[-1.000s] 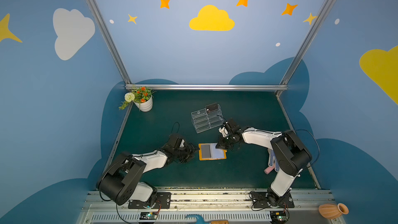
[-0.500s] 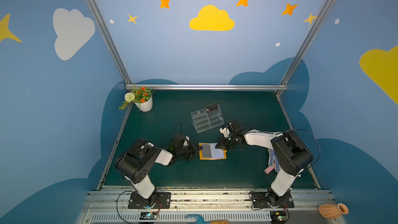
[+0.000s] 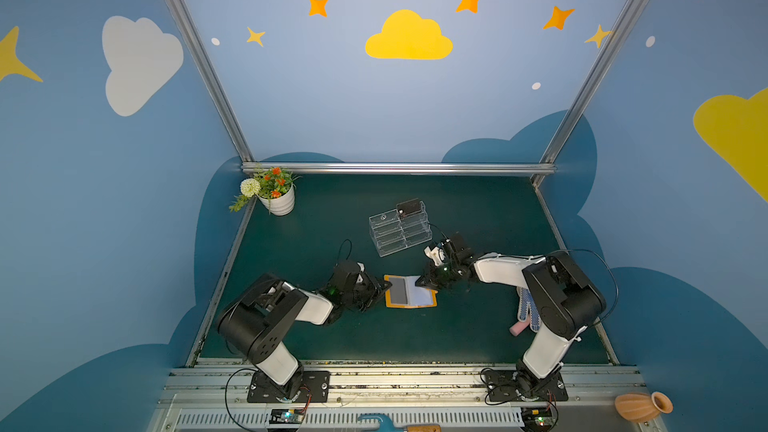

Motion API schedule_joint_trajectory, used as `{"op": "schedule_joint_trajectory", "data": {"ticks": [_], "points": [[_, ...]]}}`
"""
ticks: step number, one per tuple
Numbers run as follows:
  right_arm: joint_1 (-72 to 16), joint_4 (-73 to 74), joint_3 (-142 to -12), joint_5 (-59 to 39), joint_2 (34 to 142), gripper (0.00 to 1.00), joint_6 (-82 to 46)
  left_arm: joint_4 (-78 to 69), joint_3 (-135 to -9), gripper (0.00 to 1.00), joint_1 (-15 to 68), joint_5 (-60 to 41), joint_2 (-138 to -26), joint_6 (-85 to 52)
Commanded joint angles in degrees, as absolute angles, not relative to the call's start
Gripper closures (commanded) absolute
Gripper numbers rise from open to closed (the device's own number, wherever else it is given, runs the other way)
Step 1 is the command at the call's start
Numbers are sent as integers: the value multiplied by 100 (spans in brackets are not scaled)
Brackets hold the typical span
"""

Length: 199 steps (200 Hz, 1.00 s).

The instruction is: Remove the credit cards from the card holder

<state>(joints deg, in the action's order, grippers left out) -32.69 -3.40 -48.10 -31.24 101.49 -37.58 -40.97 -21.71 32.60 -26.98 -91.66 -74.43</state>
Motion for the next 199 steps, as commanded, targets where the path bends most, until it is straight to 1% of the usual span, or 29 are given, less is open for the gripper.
{"op": "schedule_joint_trajectory", "data": {"ticks": [1, 38, 54, 82, 111, 145, 172, 199], "points": [[-3296, -944, -4491, -2535, 10494, 100, -3777, -4110, -2144, 75, 3302, -2532, -8971, -7431], [-3298, -926, -4513, -2566, 10529, 100, -3796, -3969, -2216, 88, 3315, -2505, -8973, -7340], [-3296, -906, -4518, -2589, 10553, 100, -3797, -4065, -2267, 96, 3322, -2581, -9120, -7357], [-3296, -776, -4440, -2649, 10597, 100, -3862, -4740, -2224, 96, 3403, -2575, -9281, -7551], [-3312, -609, -4409, -2793, 10659, 100, -3944, -5137, -2594, 96, 3590, -2616, -9537, -7593], [-3299, -433, -4383, -3014, 10679, 100, -4054, -5285, -3207, 96, 3746, -2743, -10197, -7654], [-2973, -328, -4183, -3144, 10497, 100, -4147, -5173, -3300, 96, 3770, -2722, -10544, -7712], [-2658, -684, -4160, -3182, 10297, 100, -3930, -4533, -3100, 96, 3753, -2462, -10249, -7509]]}}
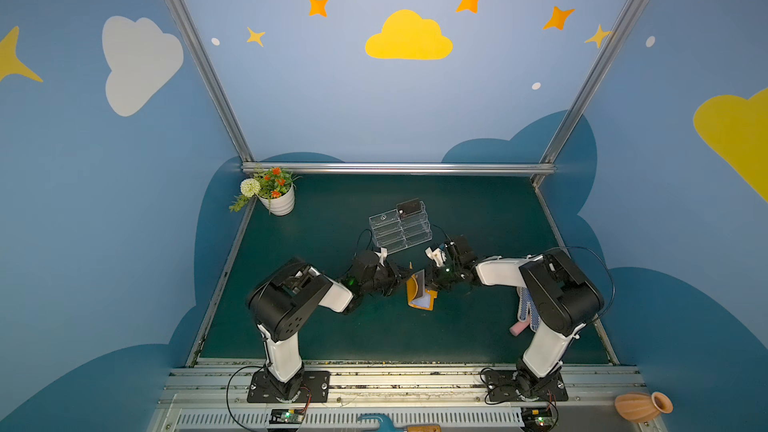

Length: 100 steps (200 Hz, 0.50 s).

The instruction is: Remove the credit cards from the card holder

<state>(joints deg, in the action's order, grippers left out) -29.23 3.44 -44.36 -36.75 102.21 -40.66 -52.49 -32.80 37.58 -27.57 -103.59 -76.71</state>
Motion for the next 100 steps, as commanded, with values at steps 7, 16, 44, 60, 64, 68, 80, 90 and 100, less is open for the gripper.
{"op": "schedule_joint_trajectory", "data": {"ticks": [7, 16, 44, 60, 64, 68, 80, 90, 100], "points": [[-2602, -792, -4187, -3183, 10284, 100, -3861, -4365, -3041, 96, 3749, -2401, -10121, -7436], [-2544, -880, -4200, -3179, 10254, 100, -3816, -4193, -2952, 96, 3723, -2305, -9952, -7365], [-2354, -962, -4166, -3171, 10111, 97, -3849, -3698, -2766, 96, 3654, -2111, -9538, -7109], [-2190, -1158, -4168, -3069, 9897, 93, -3822, -3583, -2722, 96, 3641, -2131, -9443, -6954], [-2133, -1195, -4160, -3044, 9827, 91, -3825, -3578, -2709, 96, 3640, -2130, -9433, -6924], [-2095, -1216, -4144, -3021, 9741, 89, -3839, -3535, -2692, 96, 3638, -2121, -9411, -6903], [-1960, -1298, -4134, -3004, 9481, 82, -3844, -3435, -2681, 96, 3619, -2109, -9376, -6829], [-1865, -1571, -4201, -2907, 9279, 80, -3745, -3403, -2676, 96, 3624, -2130, -9376, -6764], [-1767, -1858, -4260, -2739, 9054, 77, -3628, -3316, -2731, 96, 3608, -2216, -9408, -6660]]}}
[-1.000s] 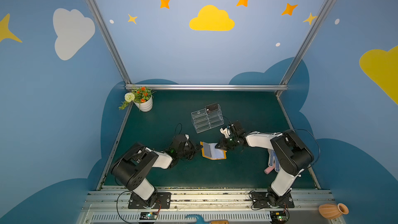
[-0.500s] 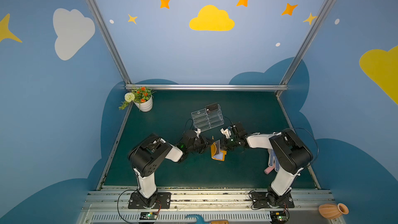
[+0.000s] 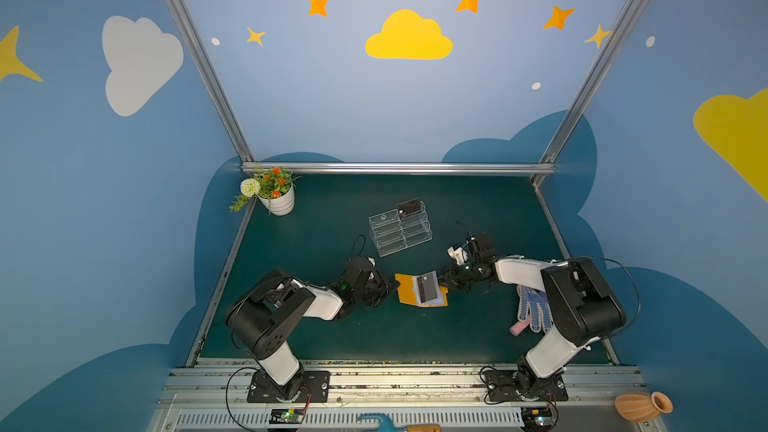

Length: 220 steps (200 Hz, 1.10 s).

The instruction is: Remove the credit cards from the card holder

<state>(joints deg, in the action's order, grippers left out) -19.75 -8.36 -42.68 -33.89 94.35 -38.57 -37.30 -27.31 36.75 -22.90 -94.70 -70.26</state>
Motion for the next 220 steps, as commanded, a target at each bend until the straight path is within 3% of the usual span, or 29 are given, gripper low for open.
{"op": "schedule_joint_trajectory", "data": {"ticks": [1, 12, 23, 41, 48, 66, 83, 96, 113, 129, 220], "points": [[-1758, -1896, -4266, -2732, 9036, 77, -3620, -3301, -2737, 96, 3610, -2228, -9410, -6652], [-1664, -2151, -4299, -2633, 8752, 77, -3511, -3153, -2811, 94, 3528, -2355, -9439, -6616], [-1629, -2281, -4322, -2660, 8473, 80, -3419, -3052, -2760, 78, 3438, -2460, -9349, -6673], [-1705, -2162, -4273, -2955, 8075, 94, -3404, -2180, -2606, 43, 3393, -2130, -8530, -6591], [-1773, -2129, -4252, -3023, 7957, 100, -3431, -1359, -2690, 36, 3387, -1788, -8087, -6450], [-1957, -2063, -4275, -3126, 7922, 100, -3501, 313, -2996, 25, 3392, -981, -6799, -6151], [-2178, -1725, -4286, -3267, 8106, 100, -3602, 767, -3300, 28, 3399, -689, -6084, -5911], [-2345, -1517, -4359, -3305, 8369, 100, -3656, 449, -3465, 32, 3395, -1042, -6017, -5780], [-2444, -1256, -4421, -3315, 8729, 100, -3707, -180, -3809, 38, 3404, -2249, -6720, -6048], [-2443, -867, -4372, -3402, 9004, 100, -3779, -416, -4277, 53, 3532, -3053, -7576, -6027], [-2463, -413, -4282, -3478, 9830, 100, -3742, -2688, -3999, 53, 3748, -3138, -10068, -6959]]}}
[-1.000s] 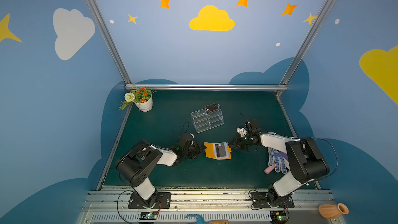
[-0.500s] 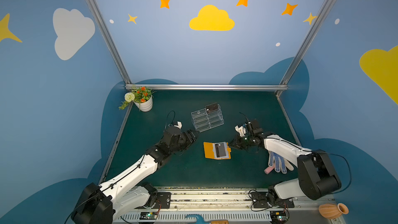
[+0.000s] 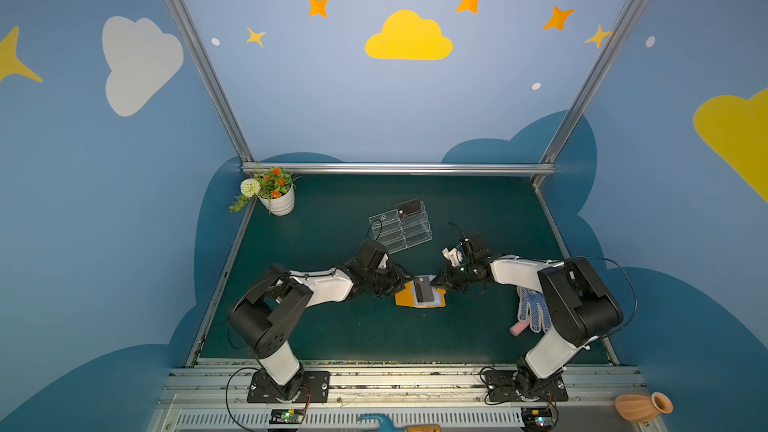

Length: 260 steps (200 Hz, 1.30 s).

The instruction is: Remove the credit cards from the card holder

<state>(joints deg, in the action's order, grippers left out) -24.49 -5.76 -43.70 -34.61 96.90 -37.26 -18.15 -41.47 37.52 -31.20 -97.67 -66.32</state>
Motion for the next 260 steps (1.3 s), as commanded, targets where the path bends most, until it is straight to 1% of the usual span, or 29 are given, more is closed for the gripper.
{"op": "schedule_joint_trajectory", "data": {"ticks": [1, 28, 51, 64, 110, 131, 151, 196, 221, 241, 260], "points": [[-2466, -409, -4277, -3484, 9832, 100, -3743, -2715, -3995, 53, 3750, -3133, -10083, -6969], [-2524, -337, -4177, -3494, 9852, 100, -3759, -3562, -3776, 53, 3768, -3128, -10421, -7311], [-2591, -242, -4119, -3512, 9860, 100, -3818, -3849, -3737, 55, 3790, -3088, -10559, -7400], [-2640, -220, -4105, -3517, 9879, 100, -3862, -3827, -3747, 59, 3797, -3098, -10599, -7388], [-2689, -220, -4061, -3480, 9854, 100, -3898, -3651, -3669, 63, 3867, -3103, -10706, -7311], [-2688, -237, -4061, -3470, 9853, 100, -3902, -3708, -3640, 68, 3895, -3112, -10735, -7330], [-2689, -239, -4069, -3459, 9845, 100, -3893, -3714, -3604, 70, 3901, -3125, -10734, -7296], [-2689, -306, -4077, -3427, 9827, 100, -3867, -3839, -3608, 82, 3937, -3223, -10941, -7299], [-2684, -325, -4069, -3429, 9809, 100, -3858, -3832, -3605, 87, 3954, -3237, -11033, -7286], [-2689, -309, -4048, -3436, 9800, 100, -3867, -3841, -3620, 88, 3964, -3248, -11074, -7295], [-2684, -294, -4052, -3445, 9791, 100, -3885, -3754, -3612, 93, 3968, -3197, -11076, -7286]]}}
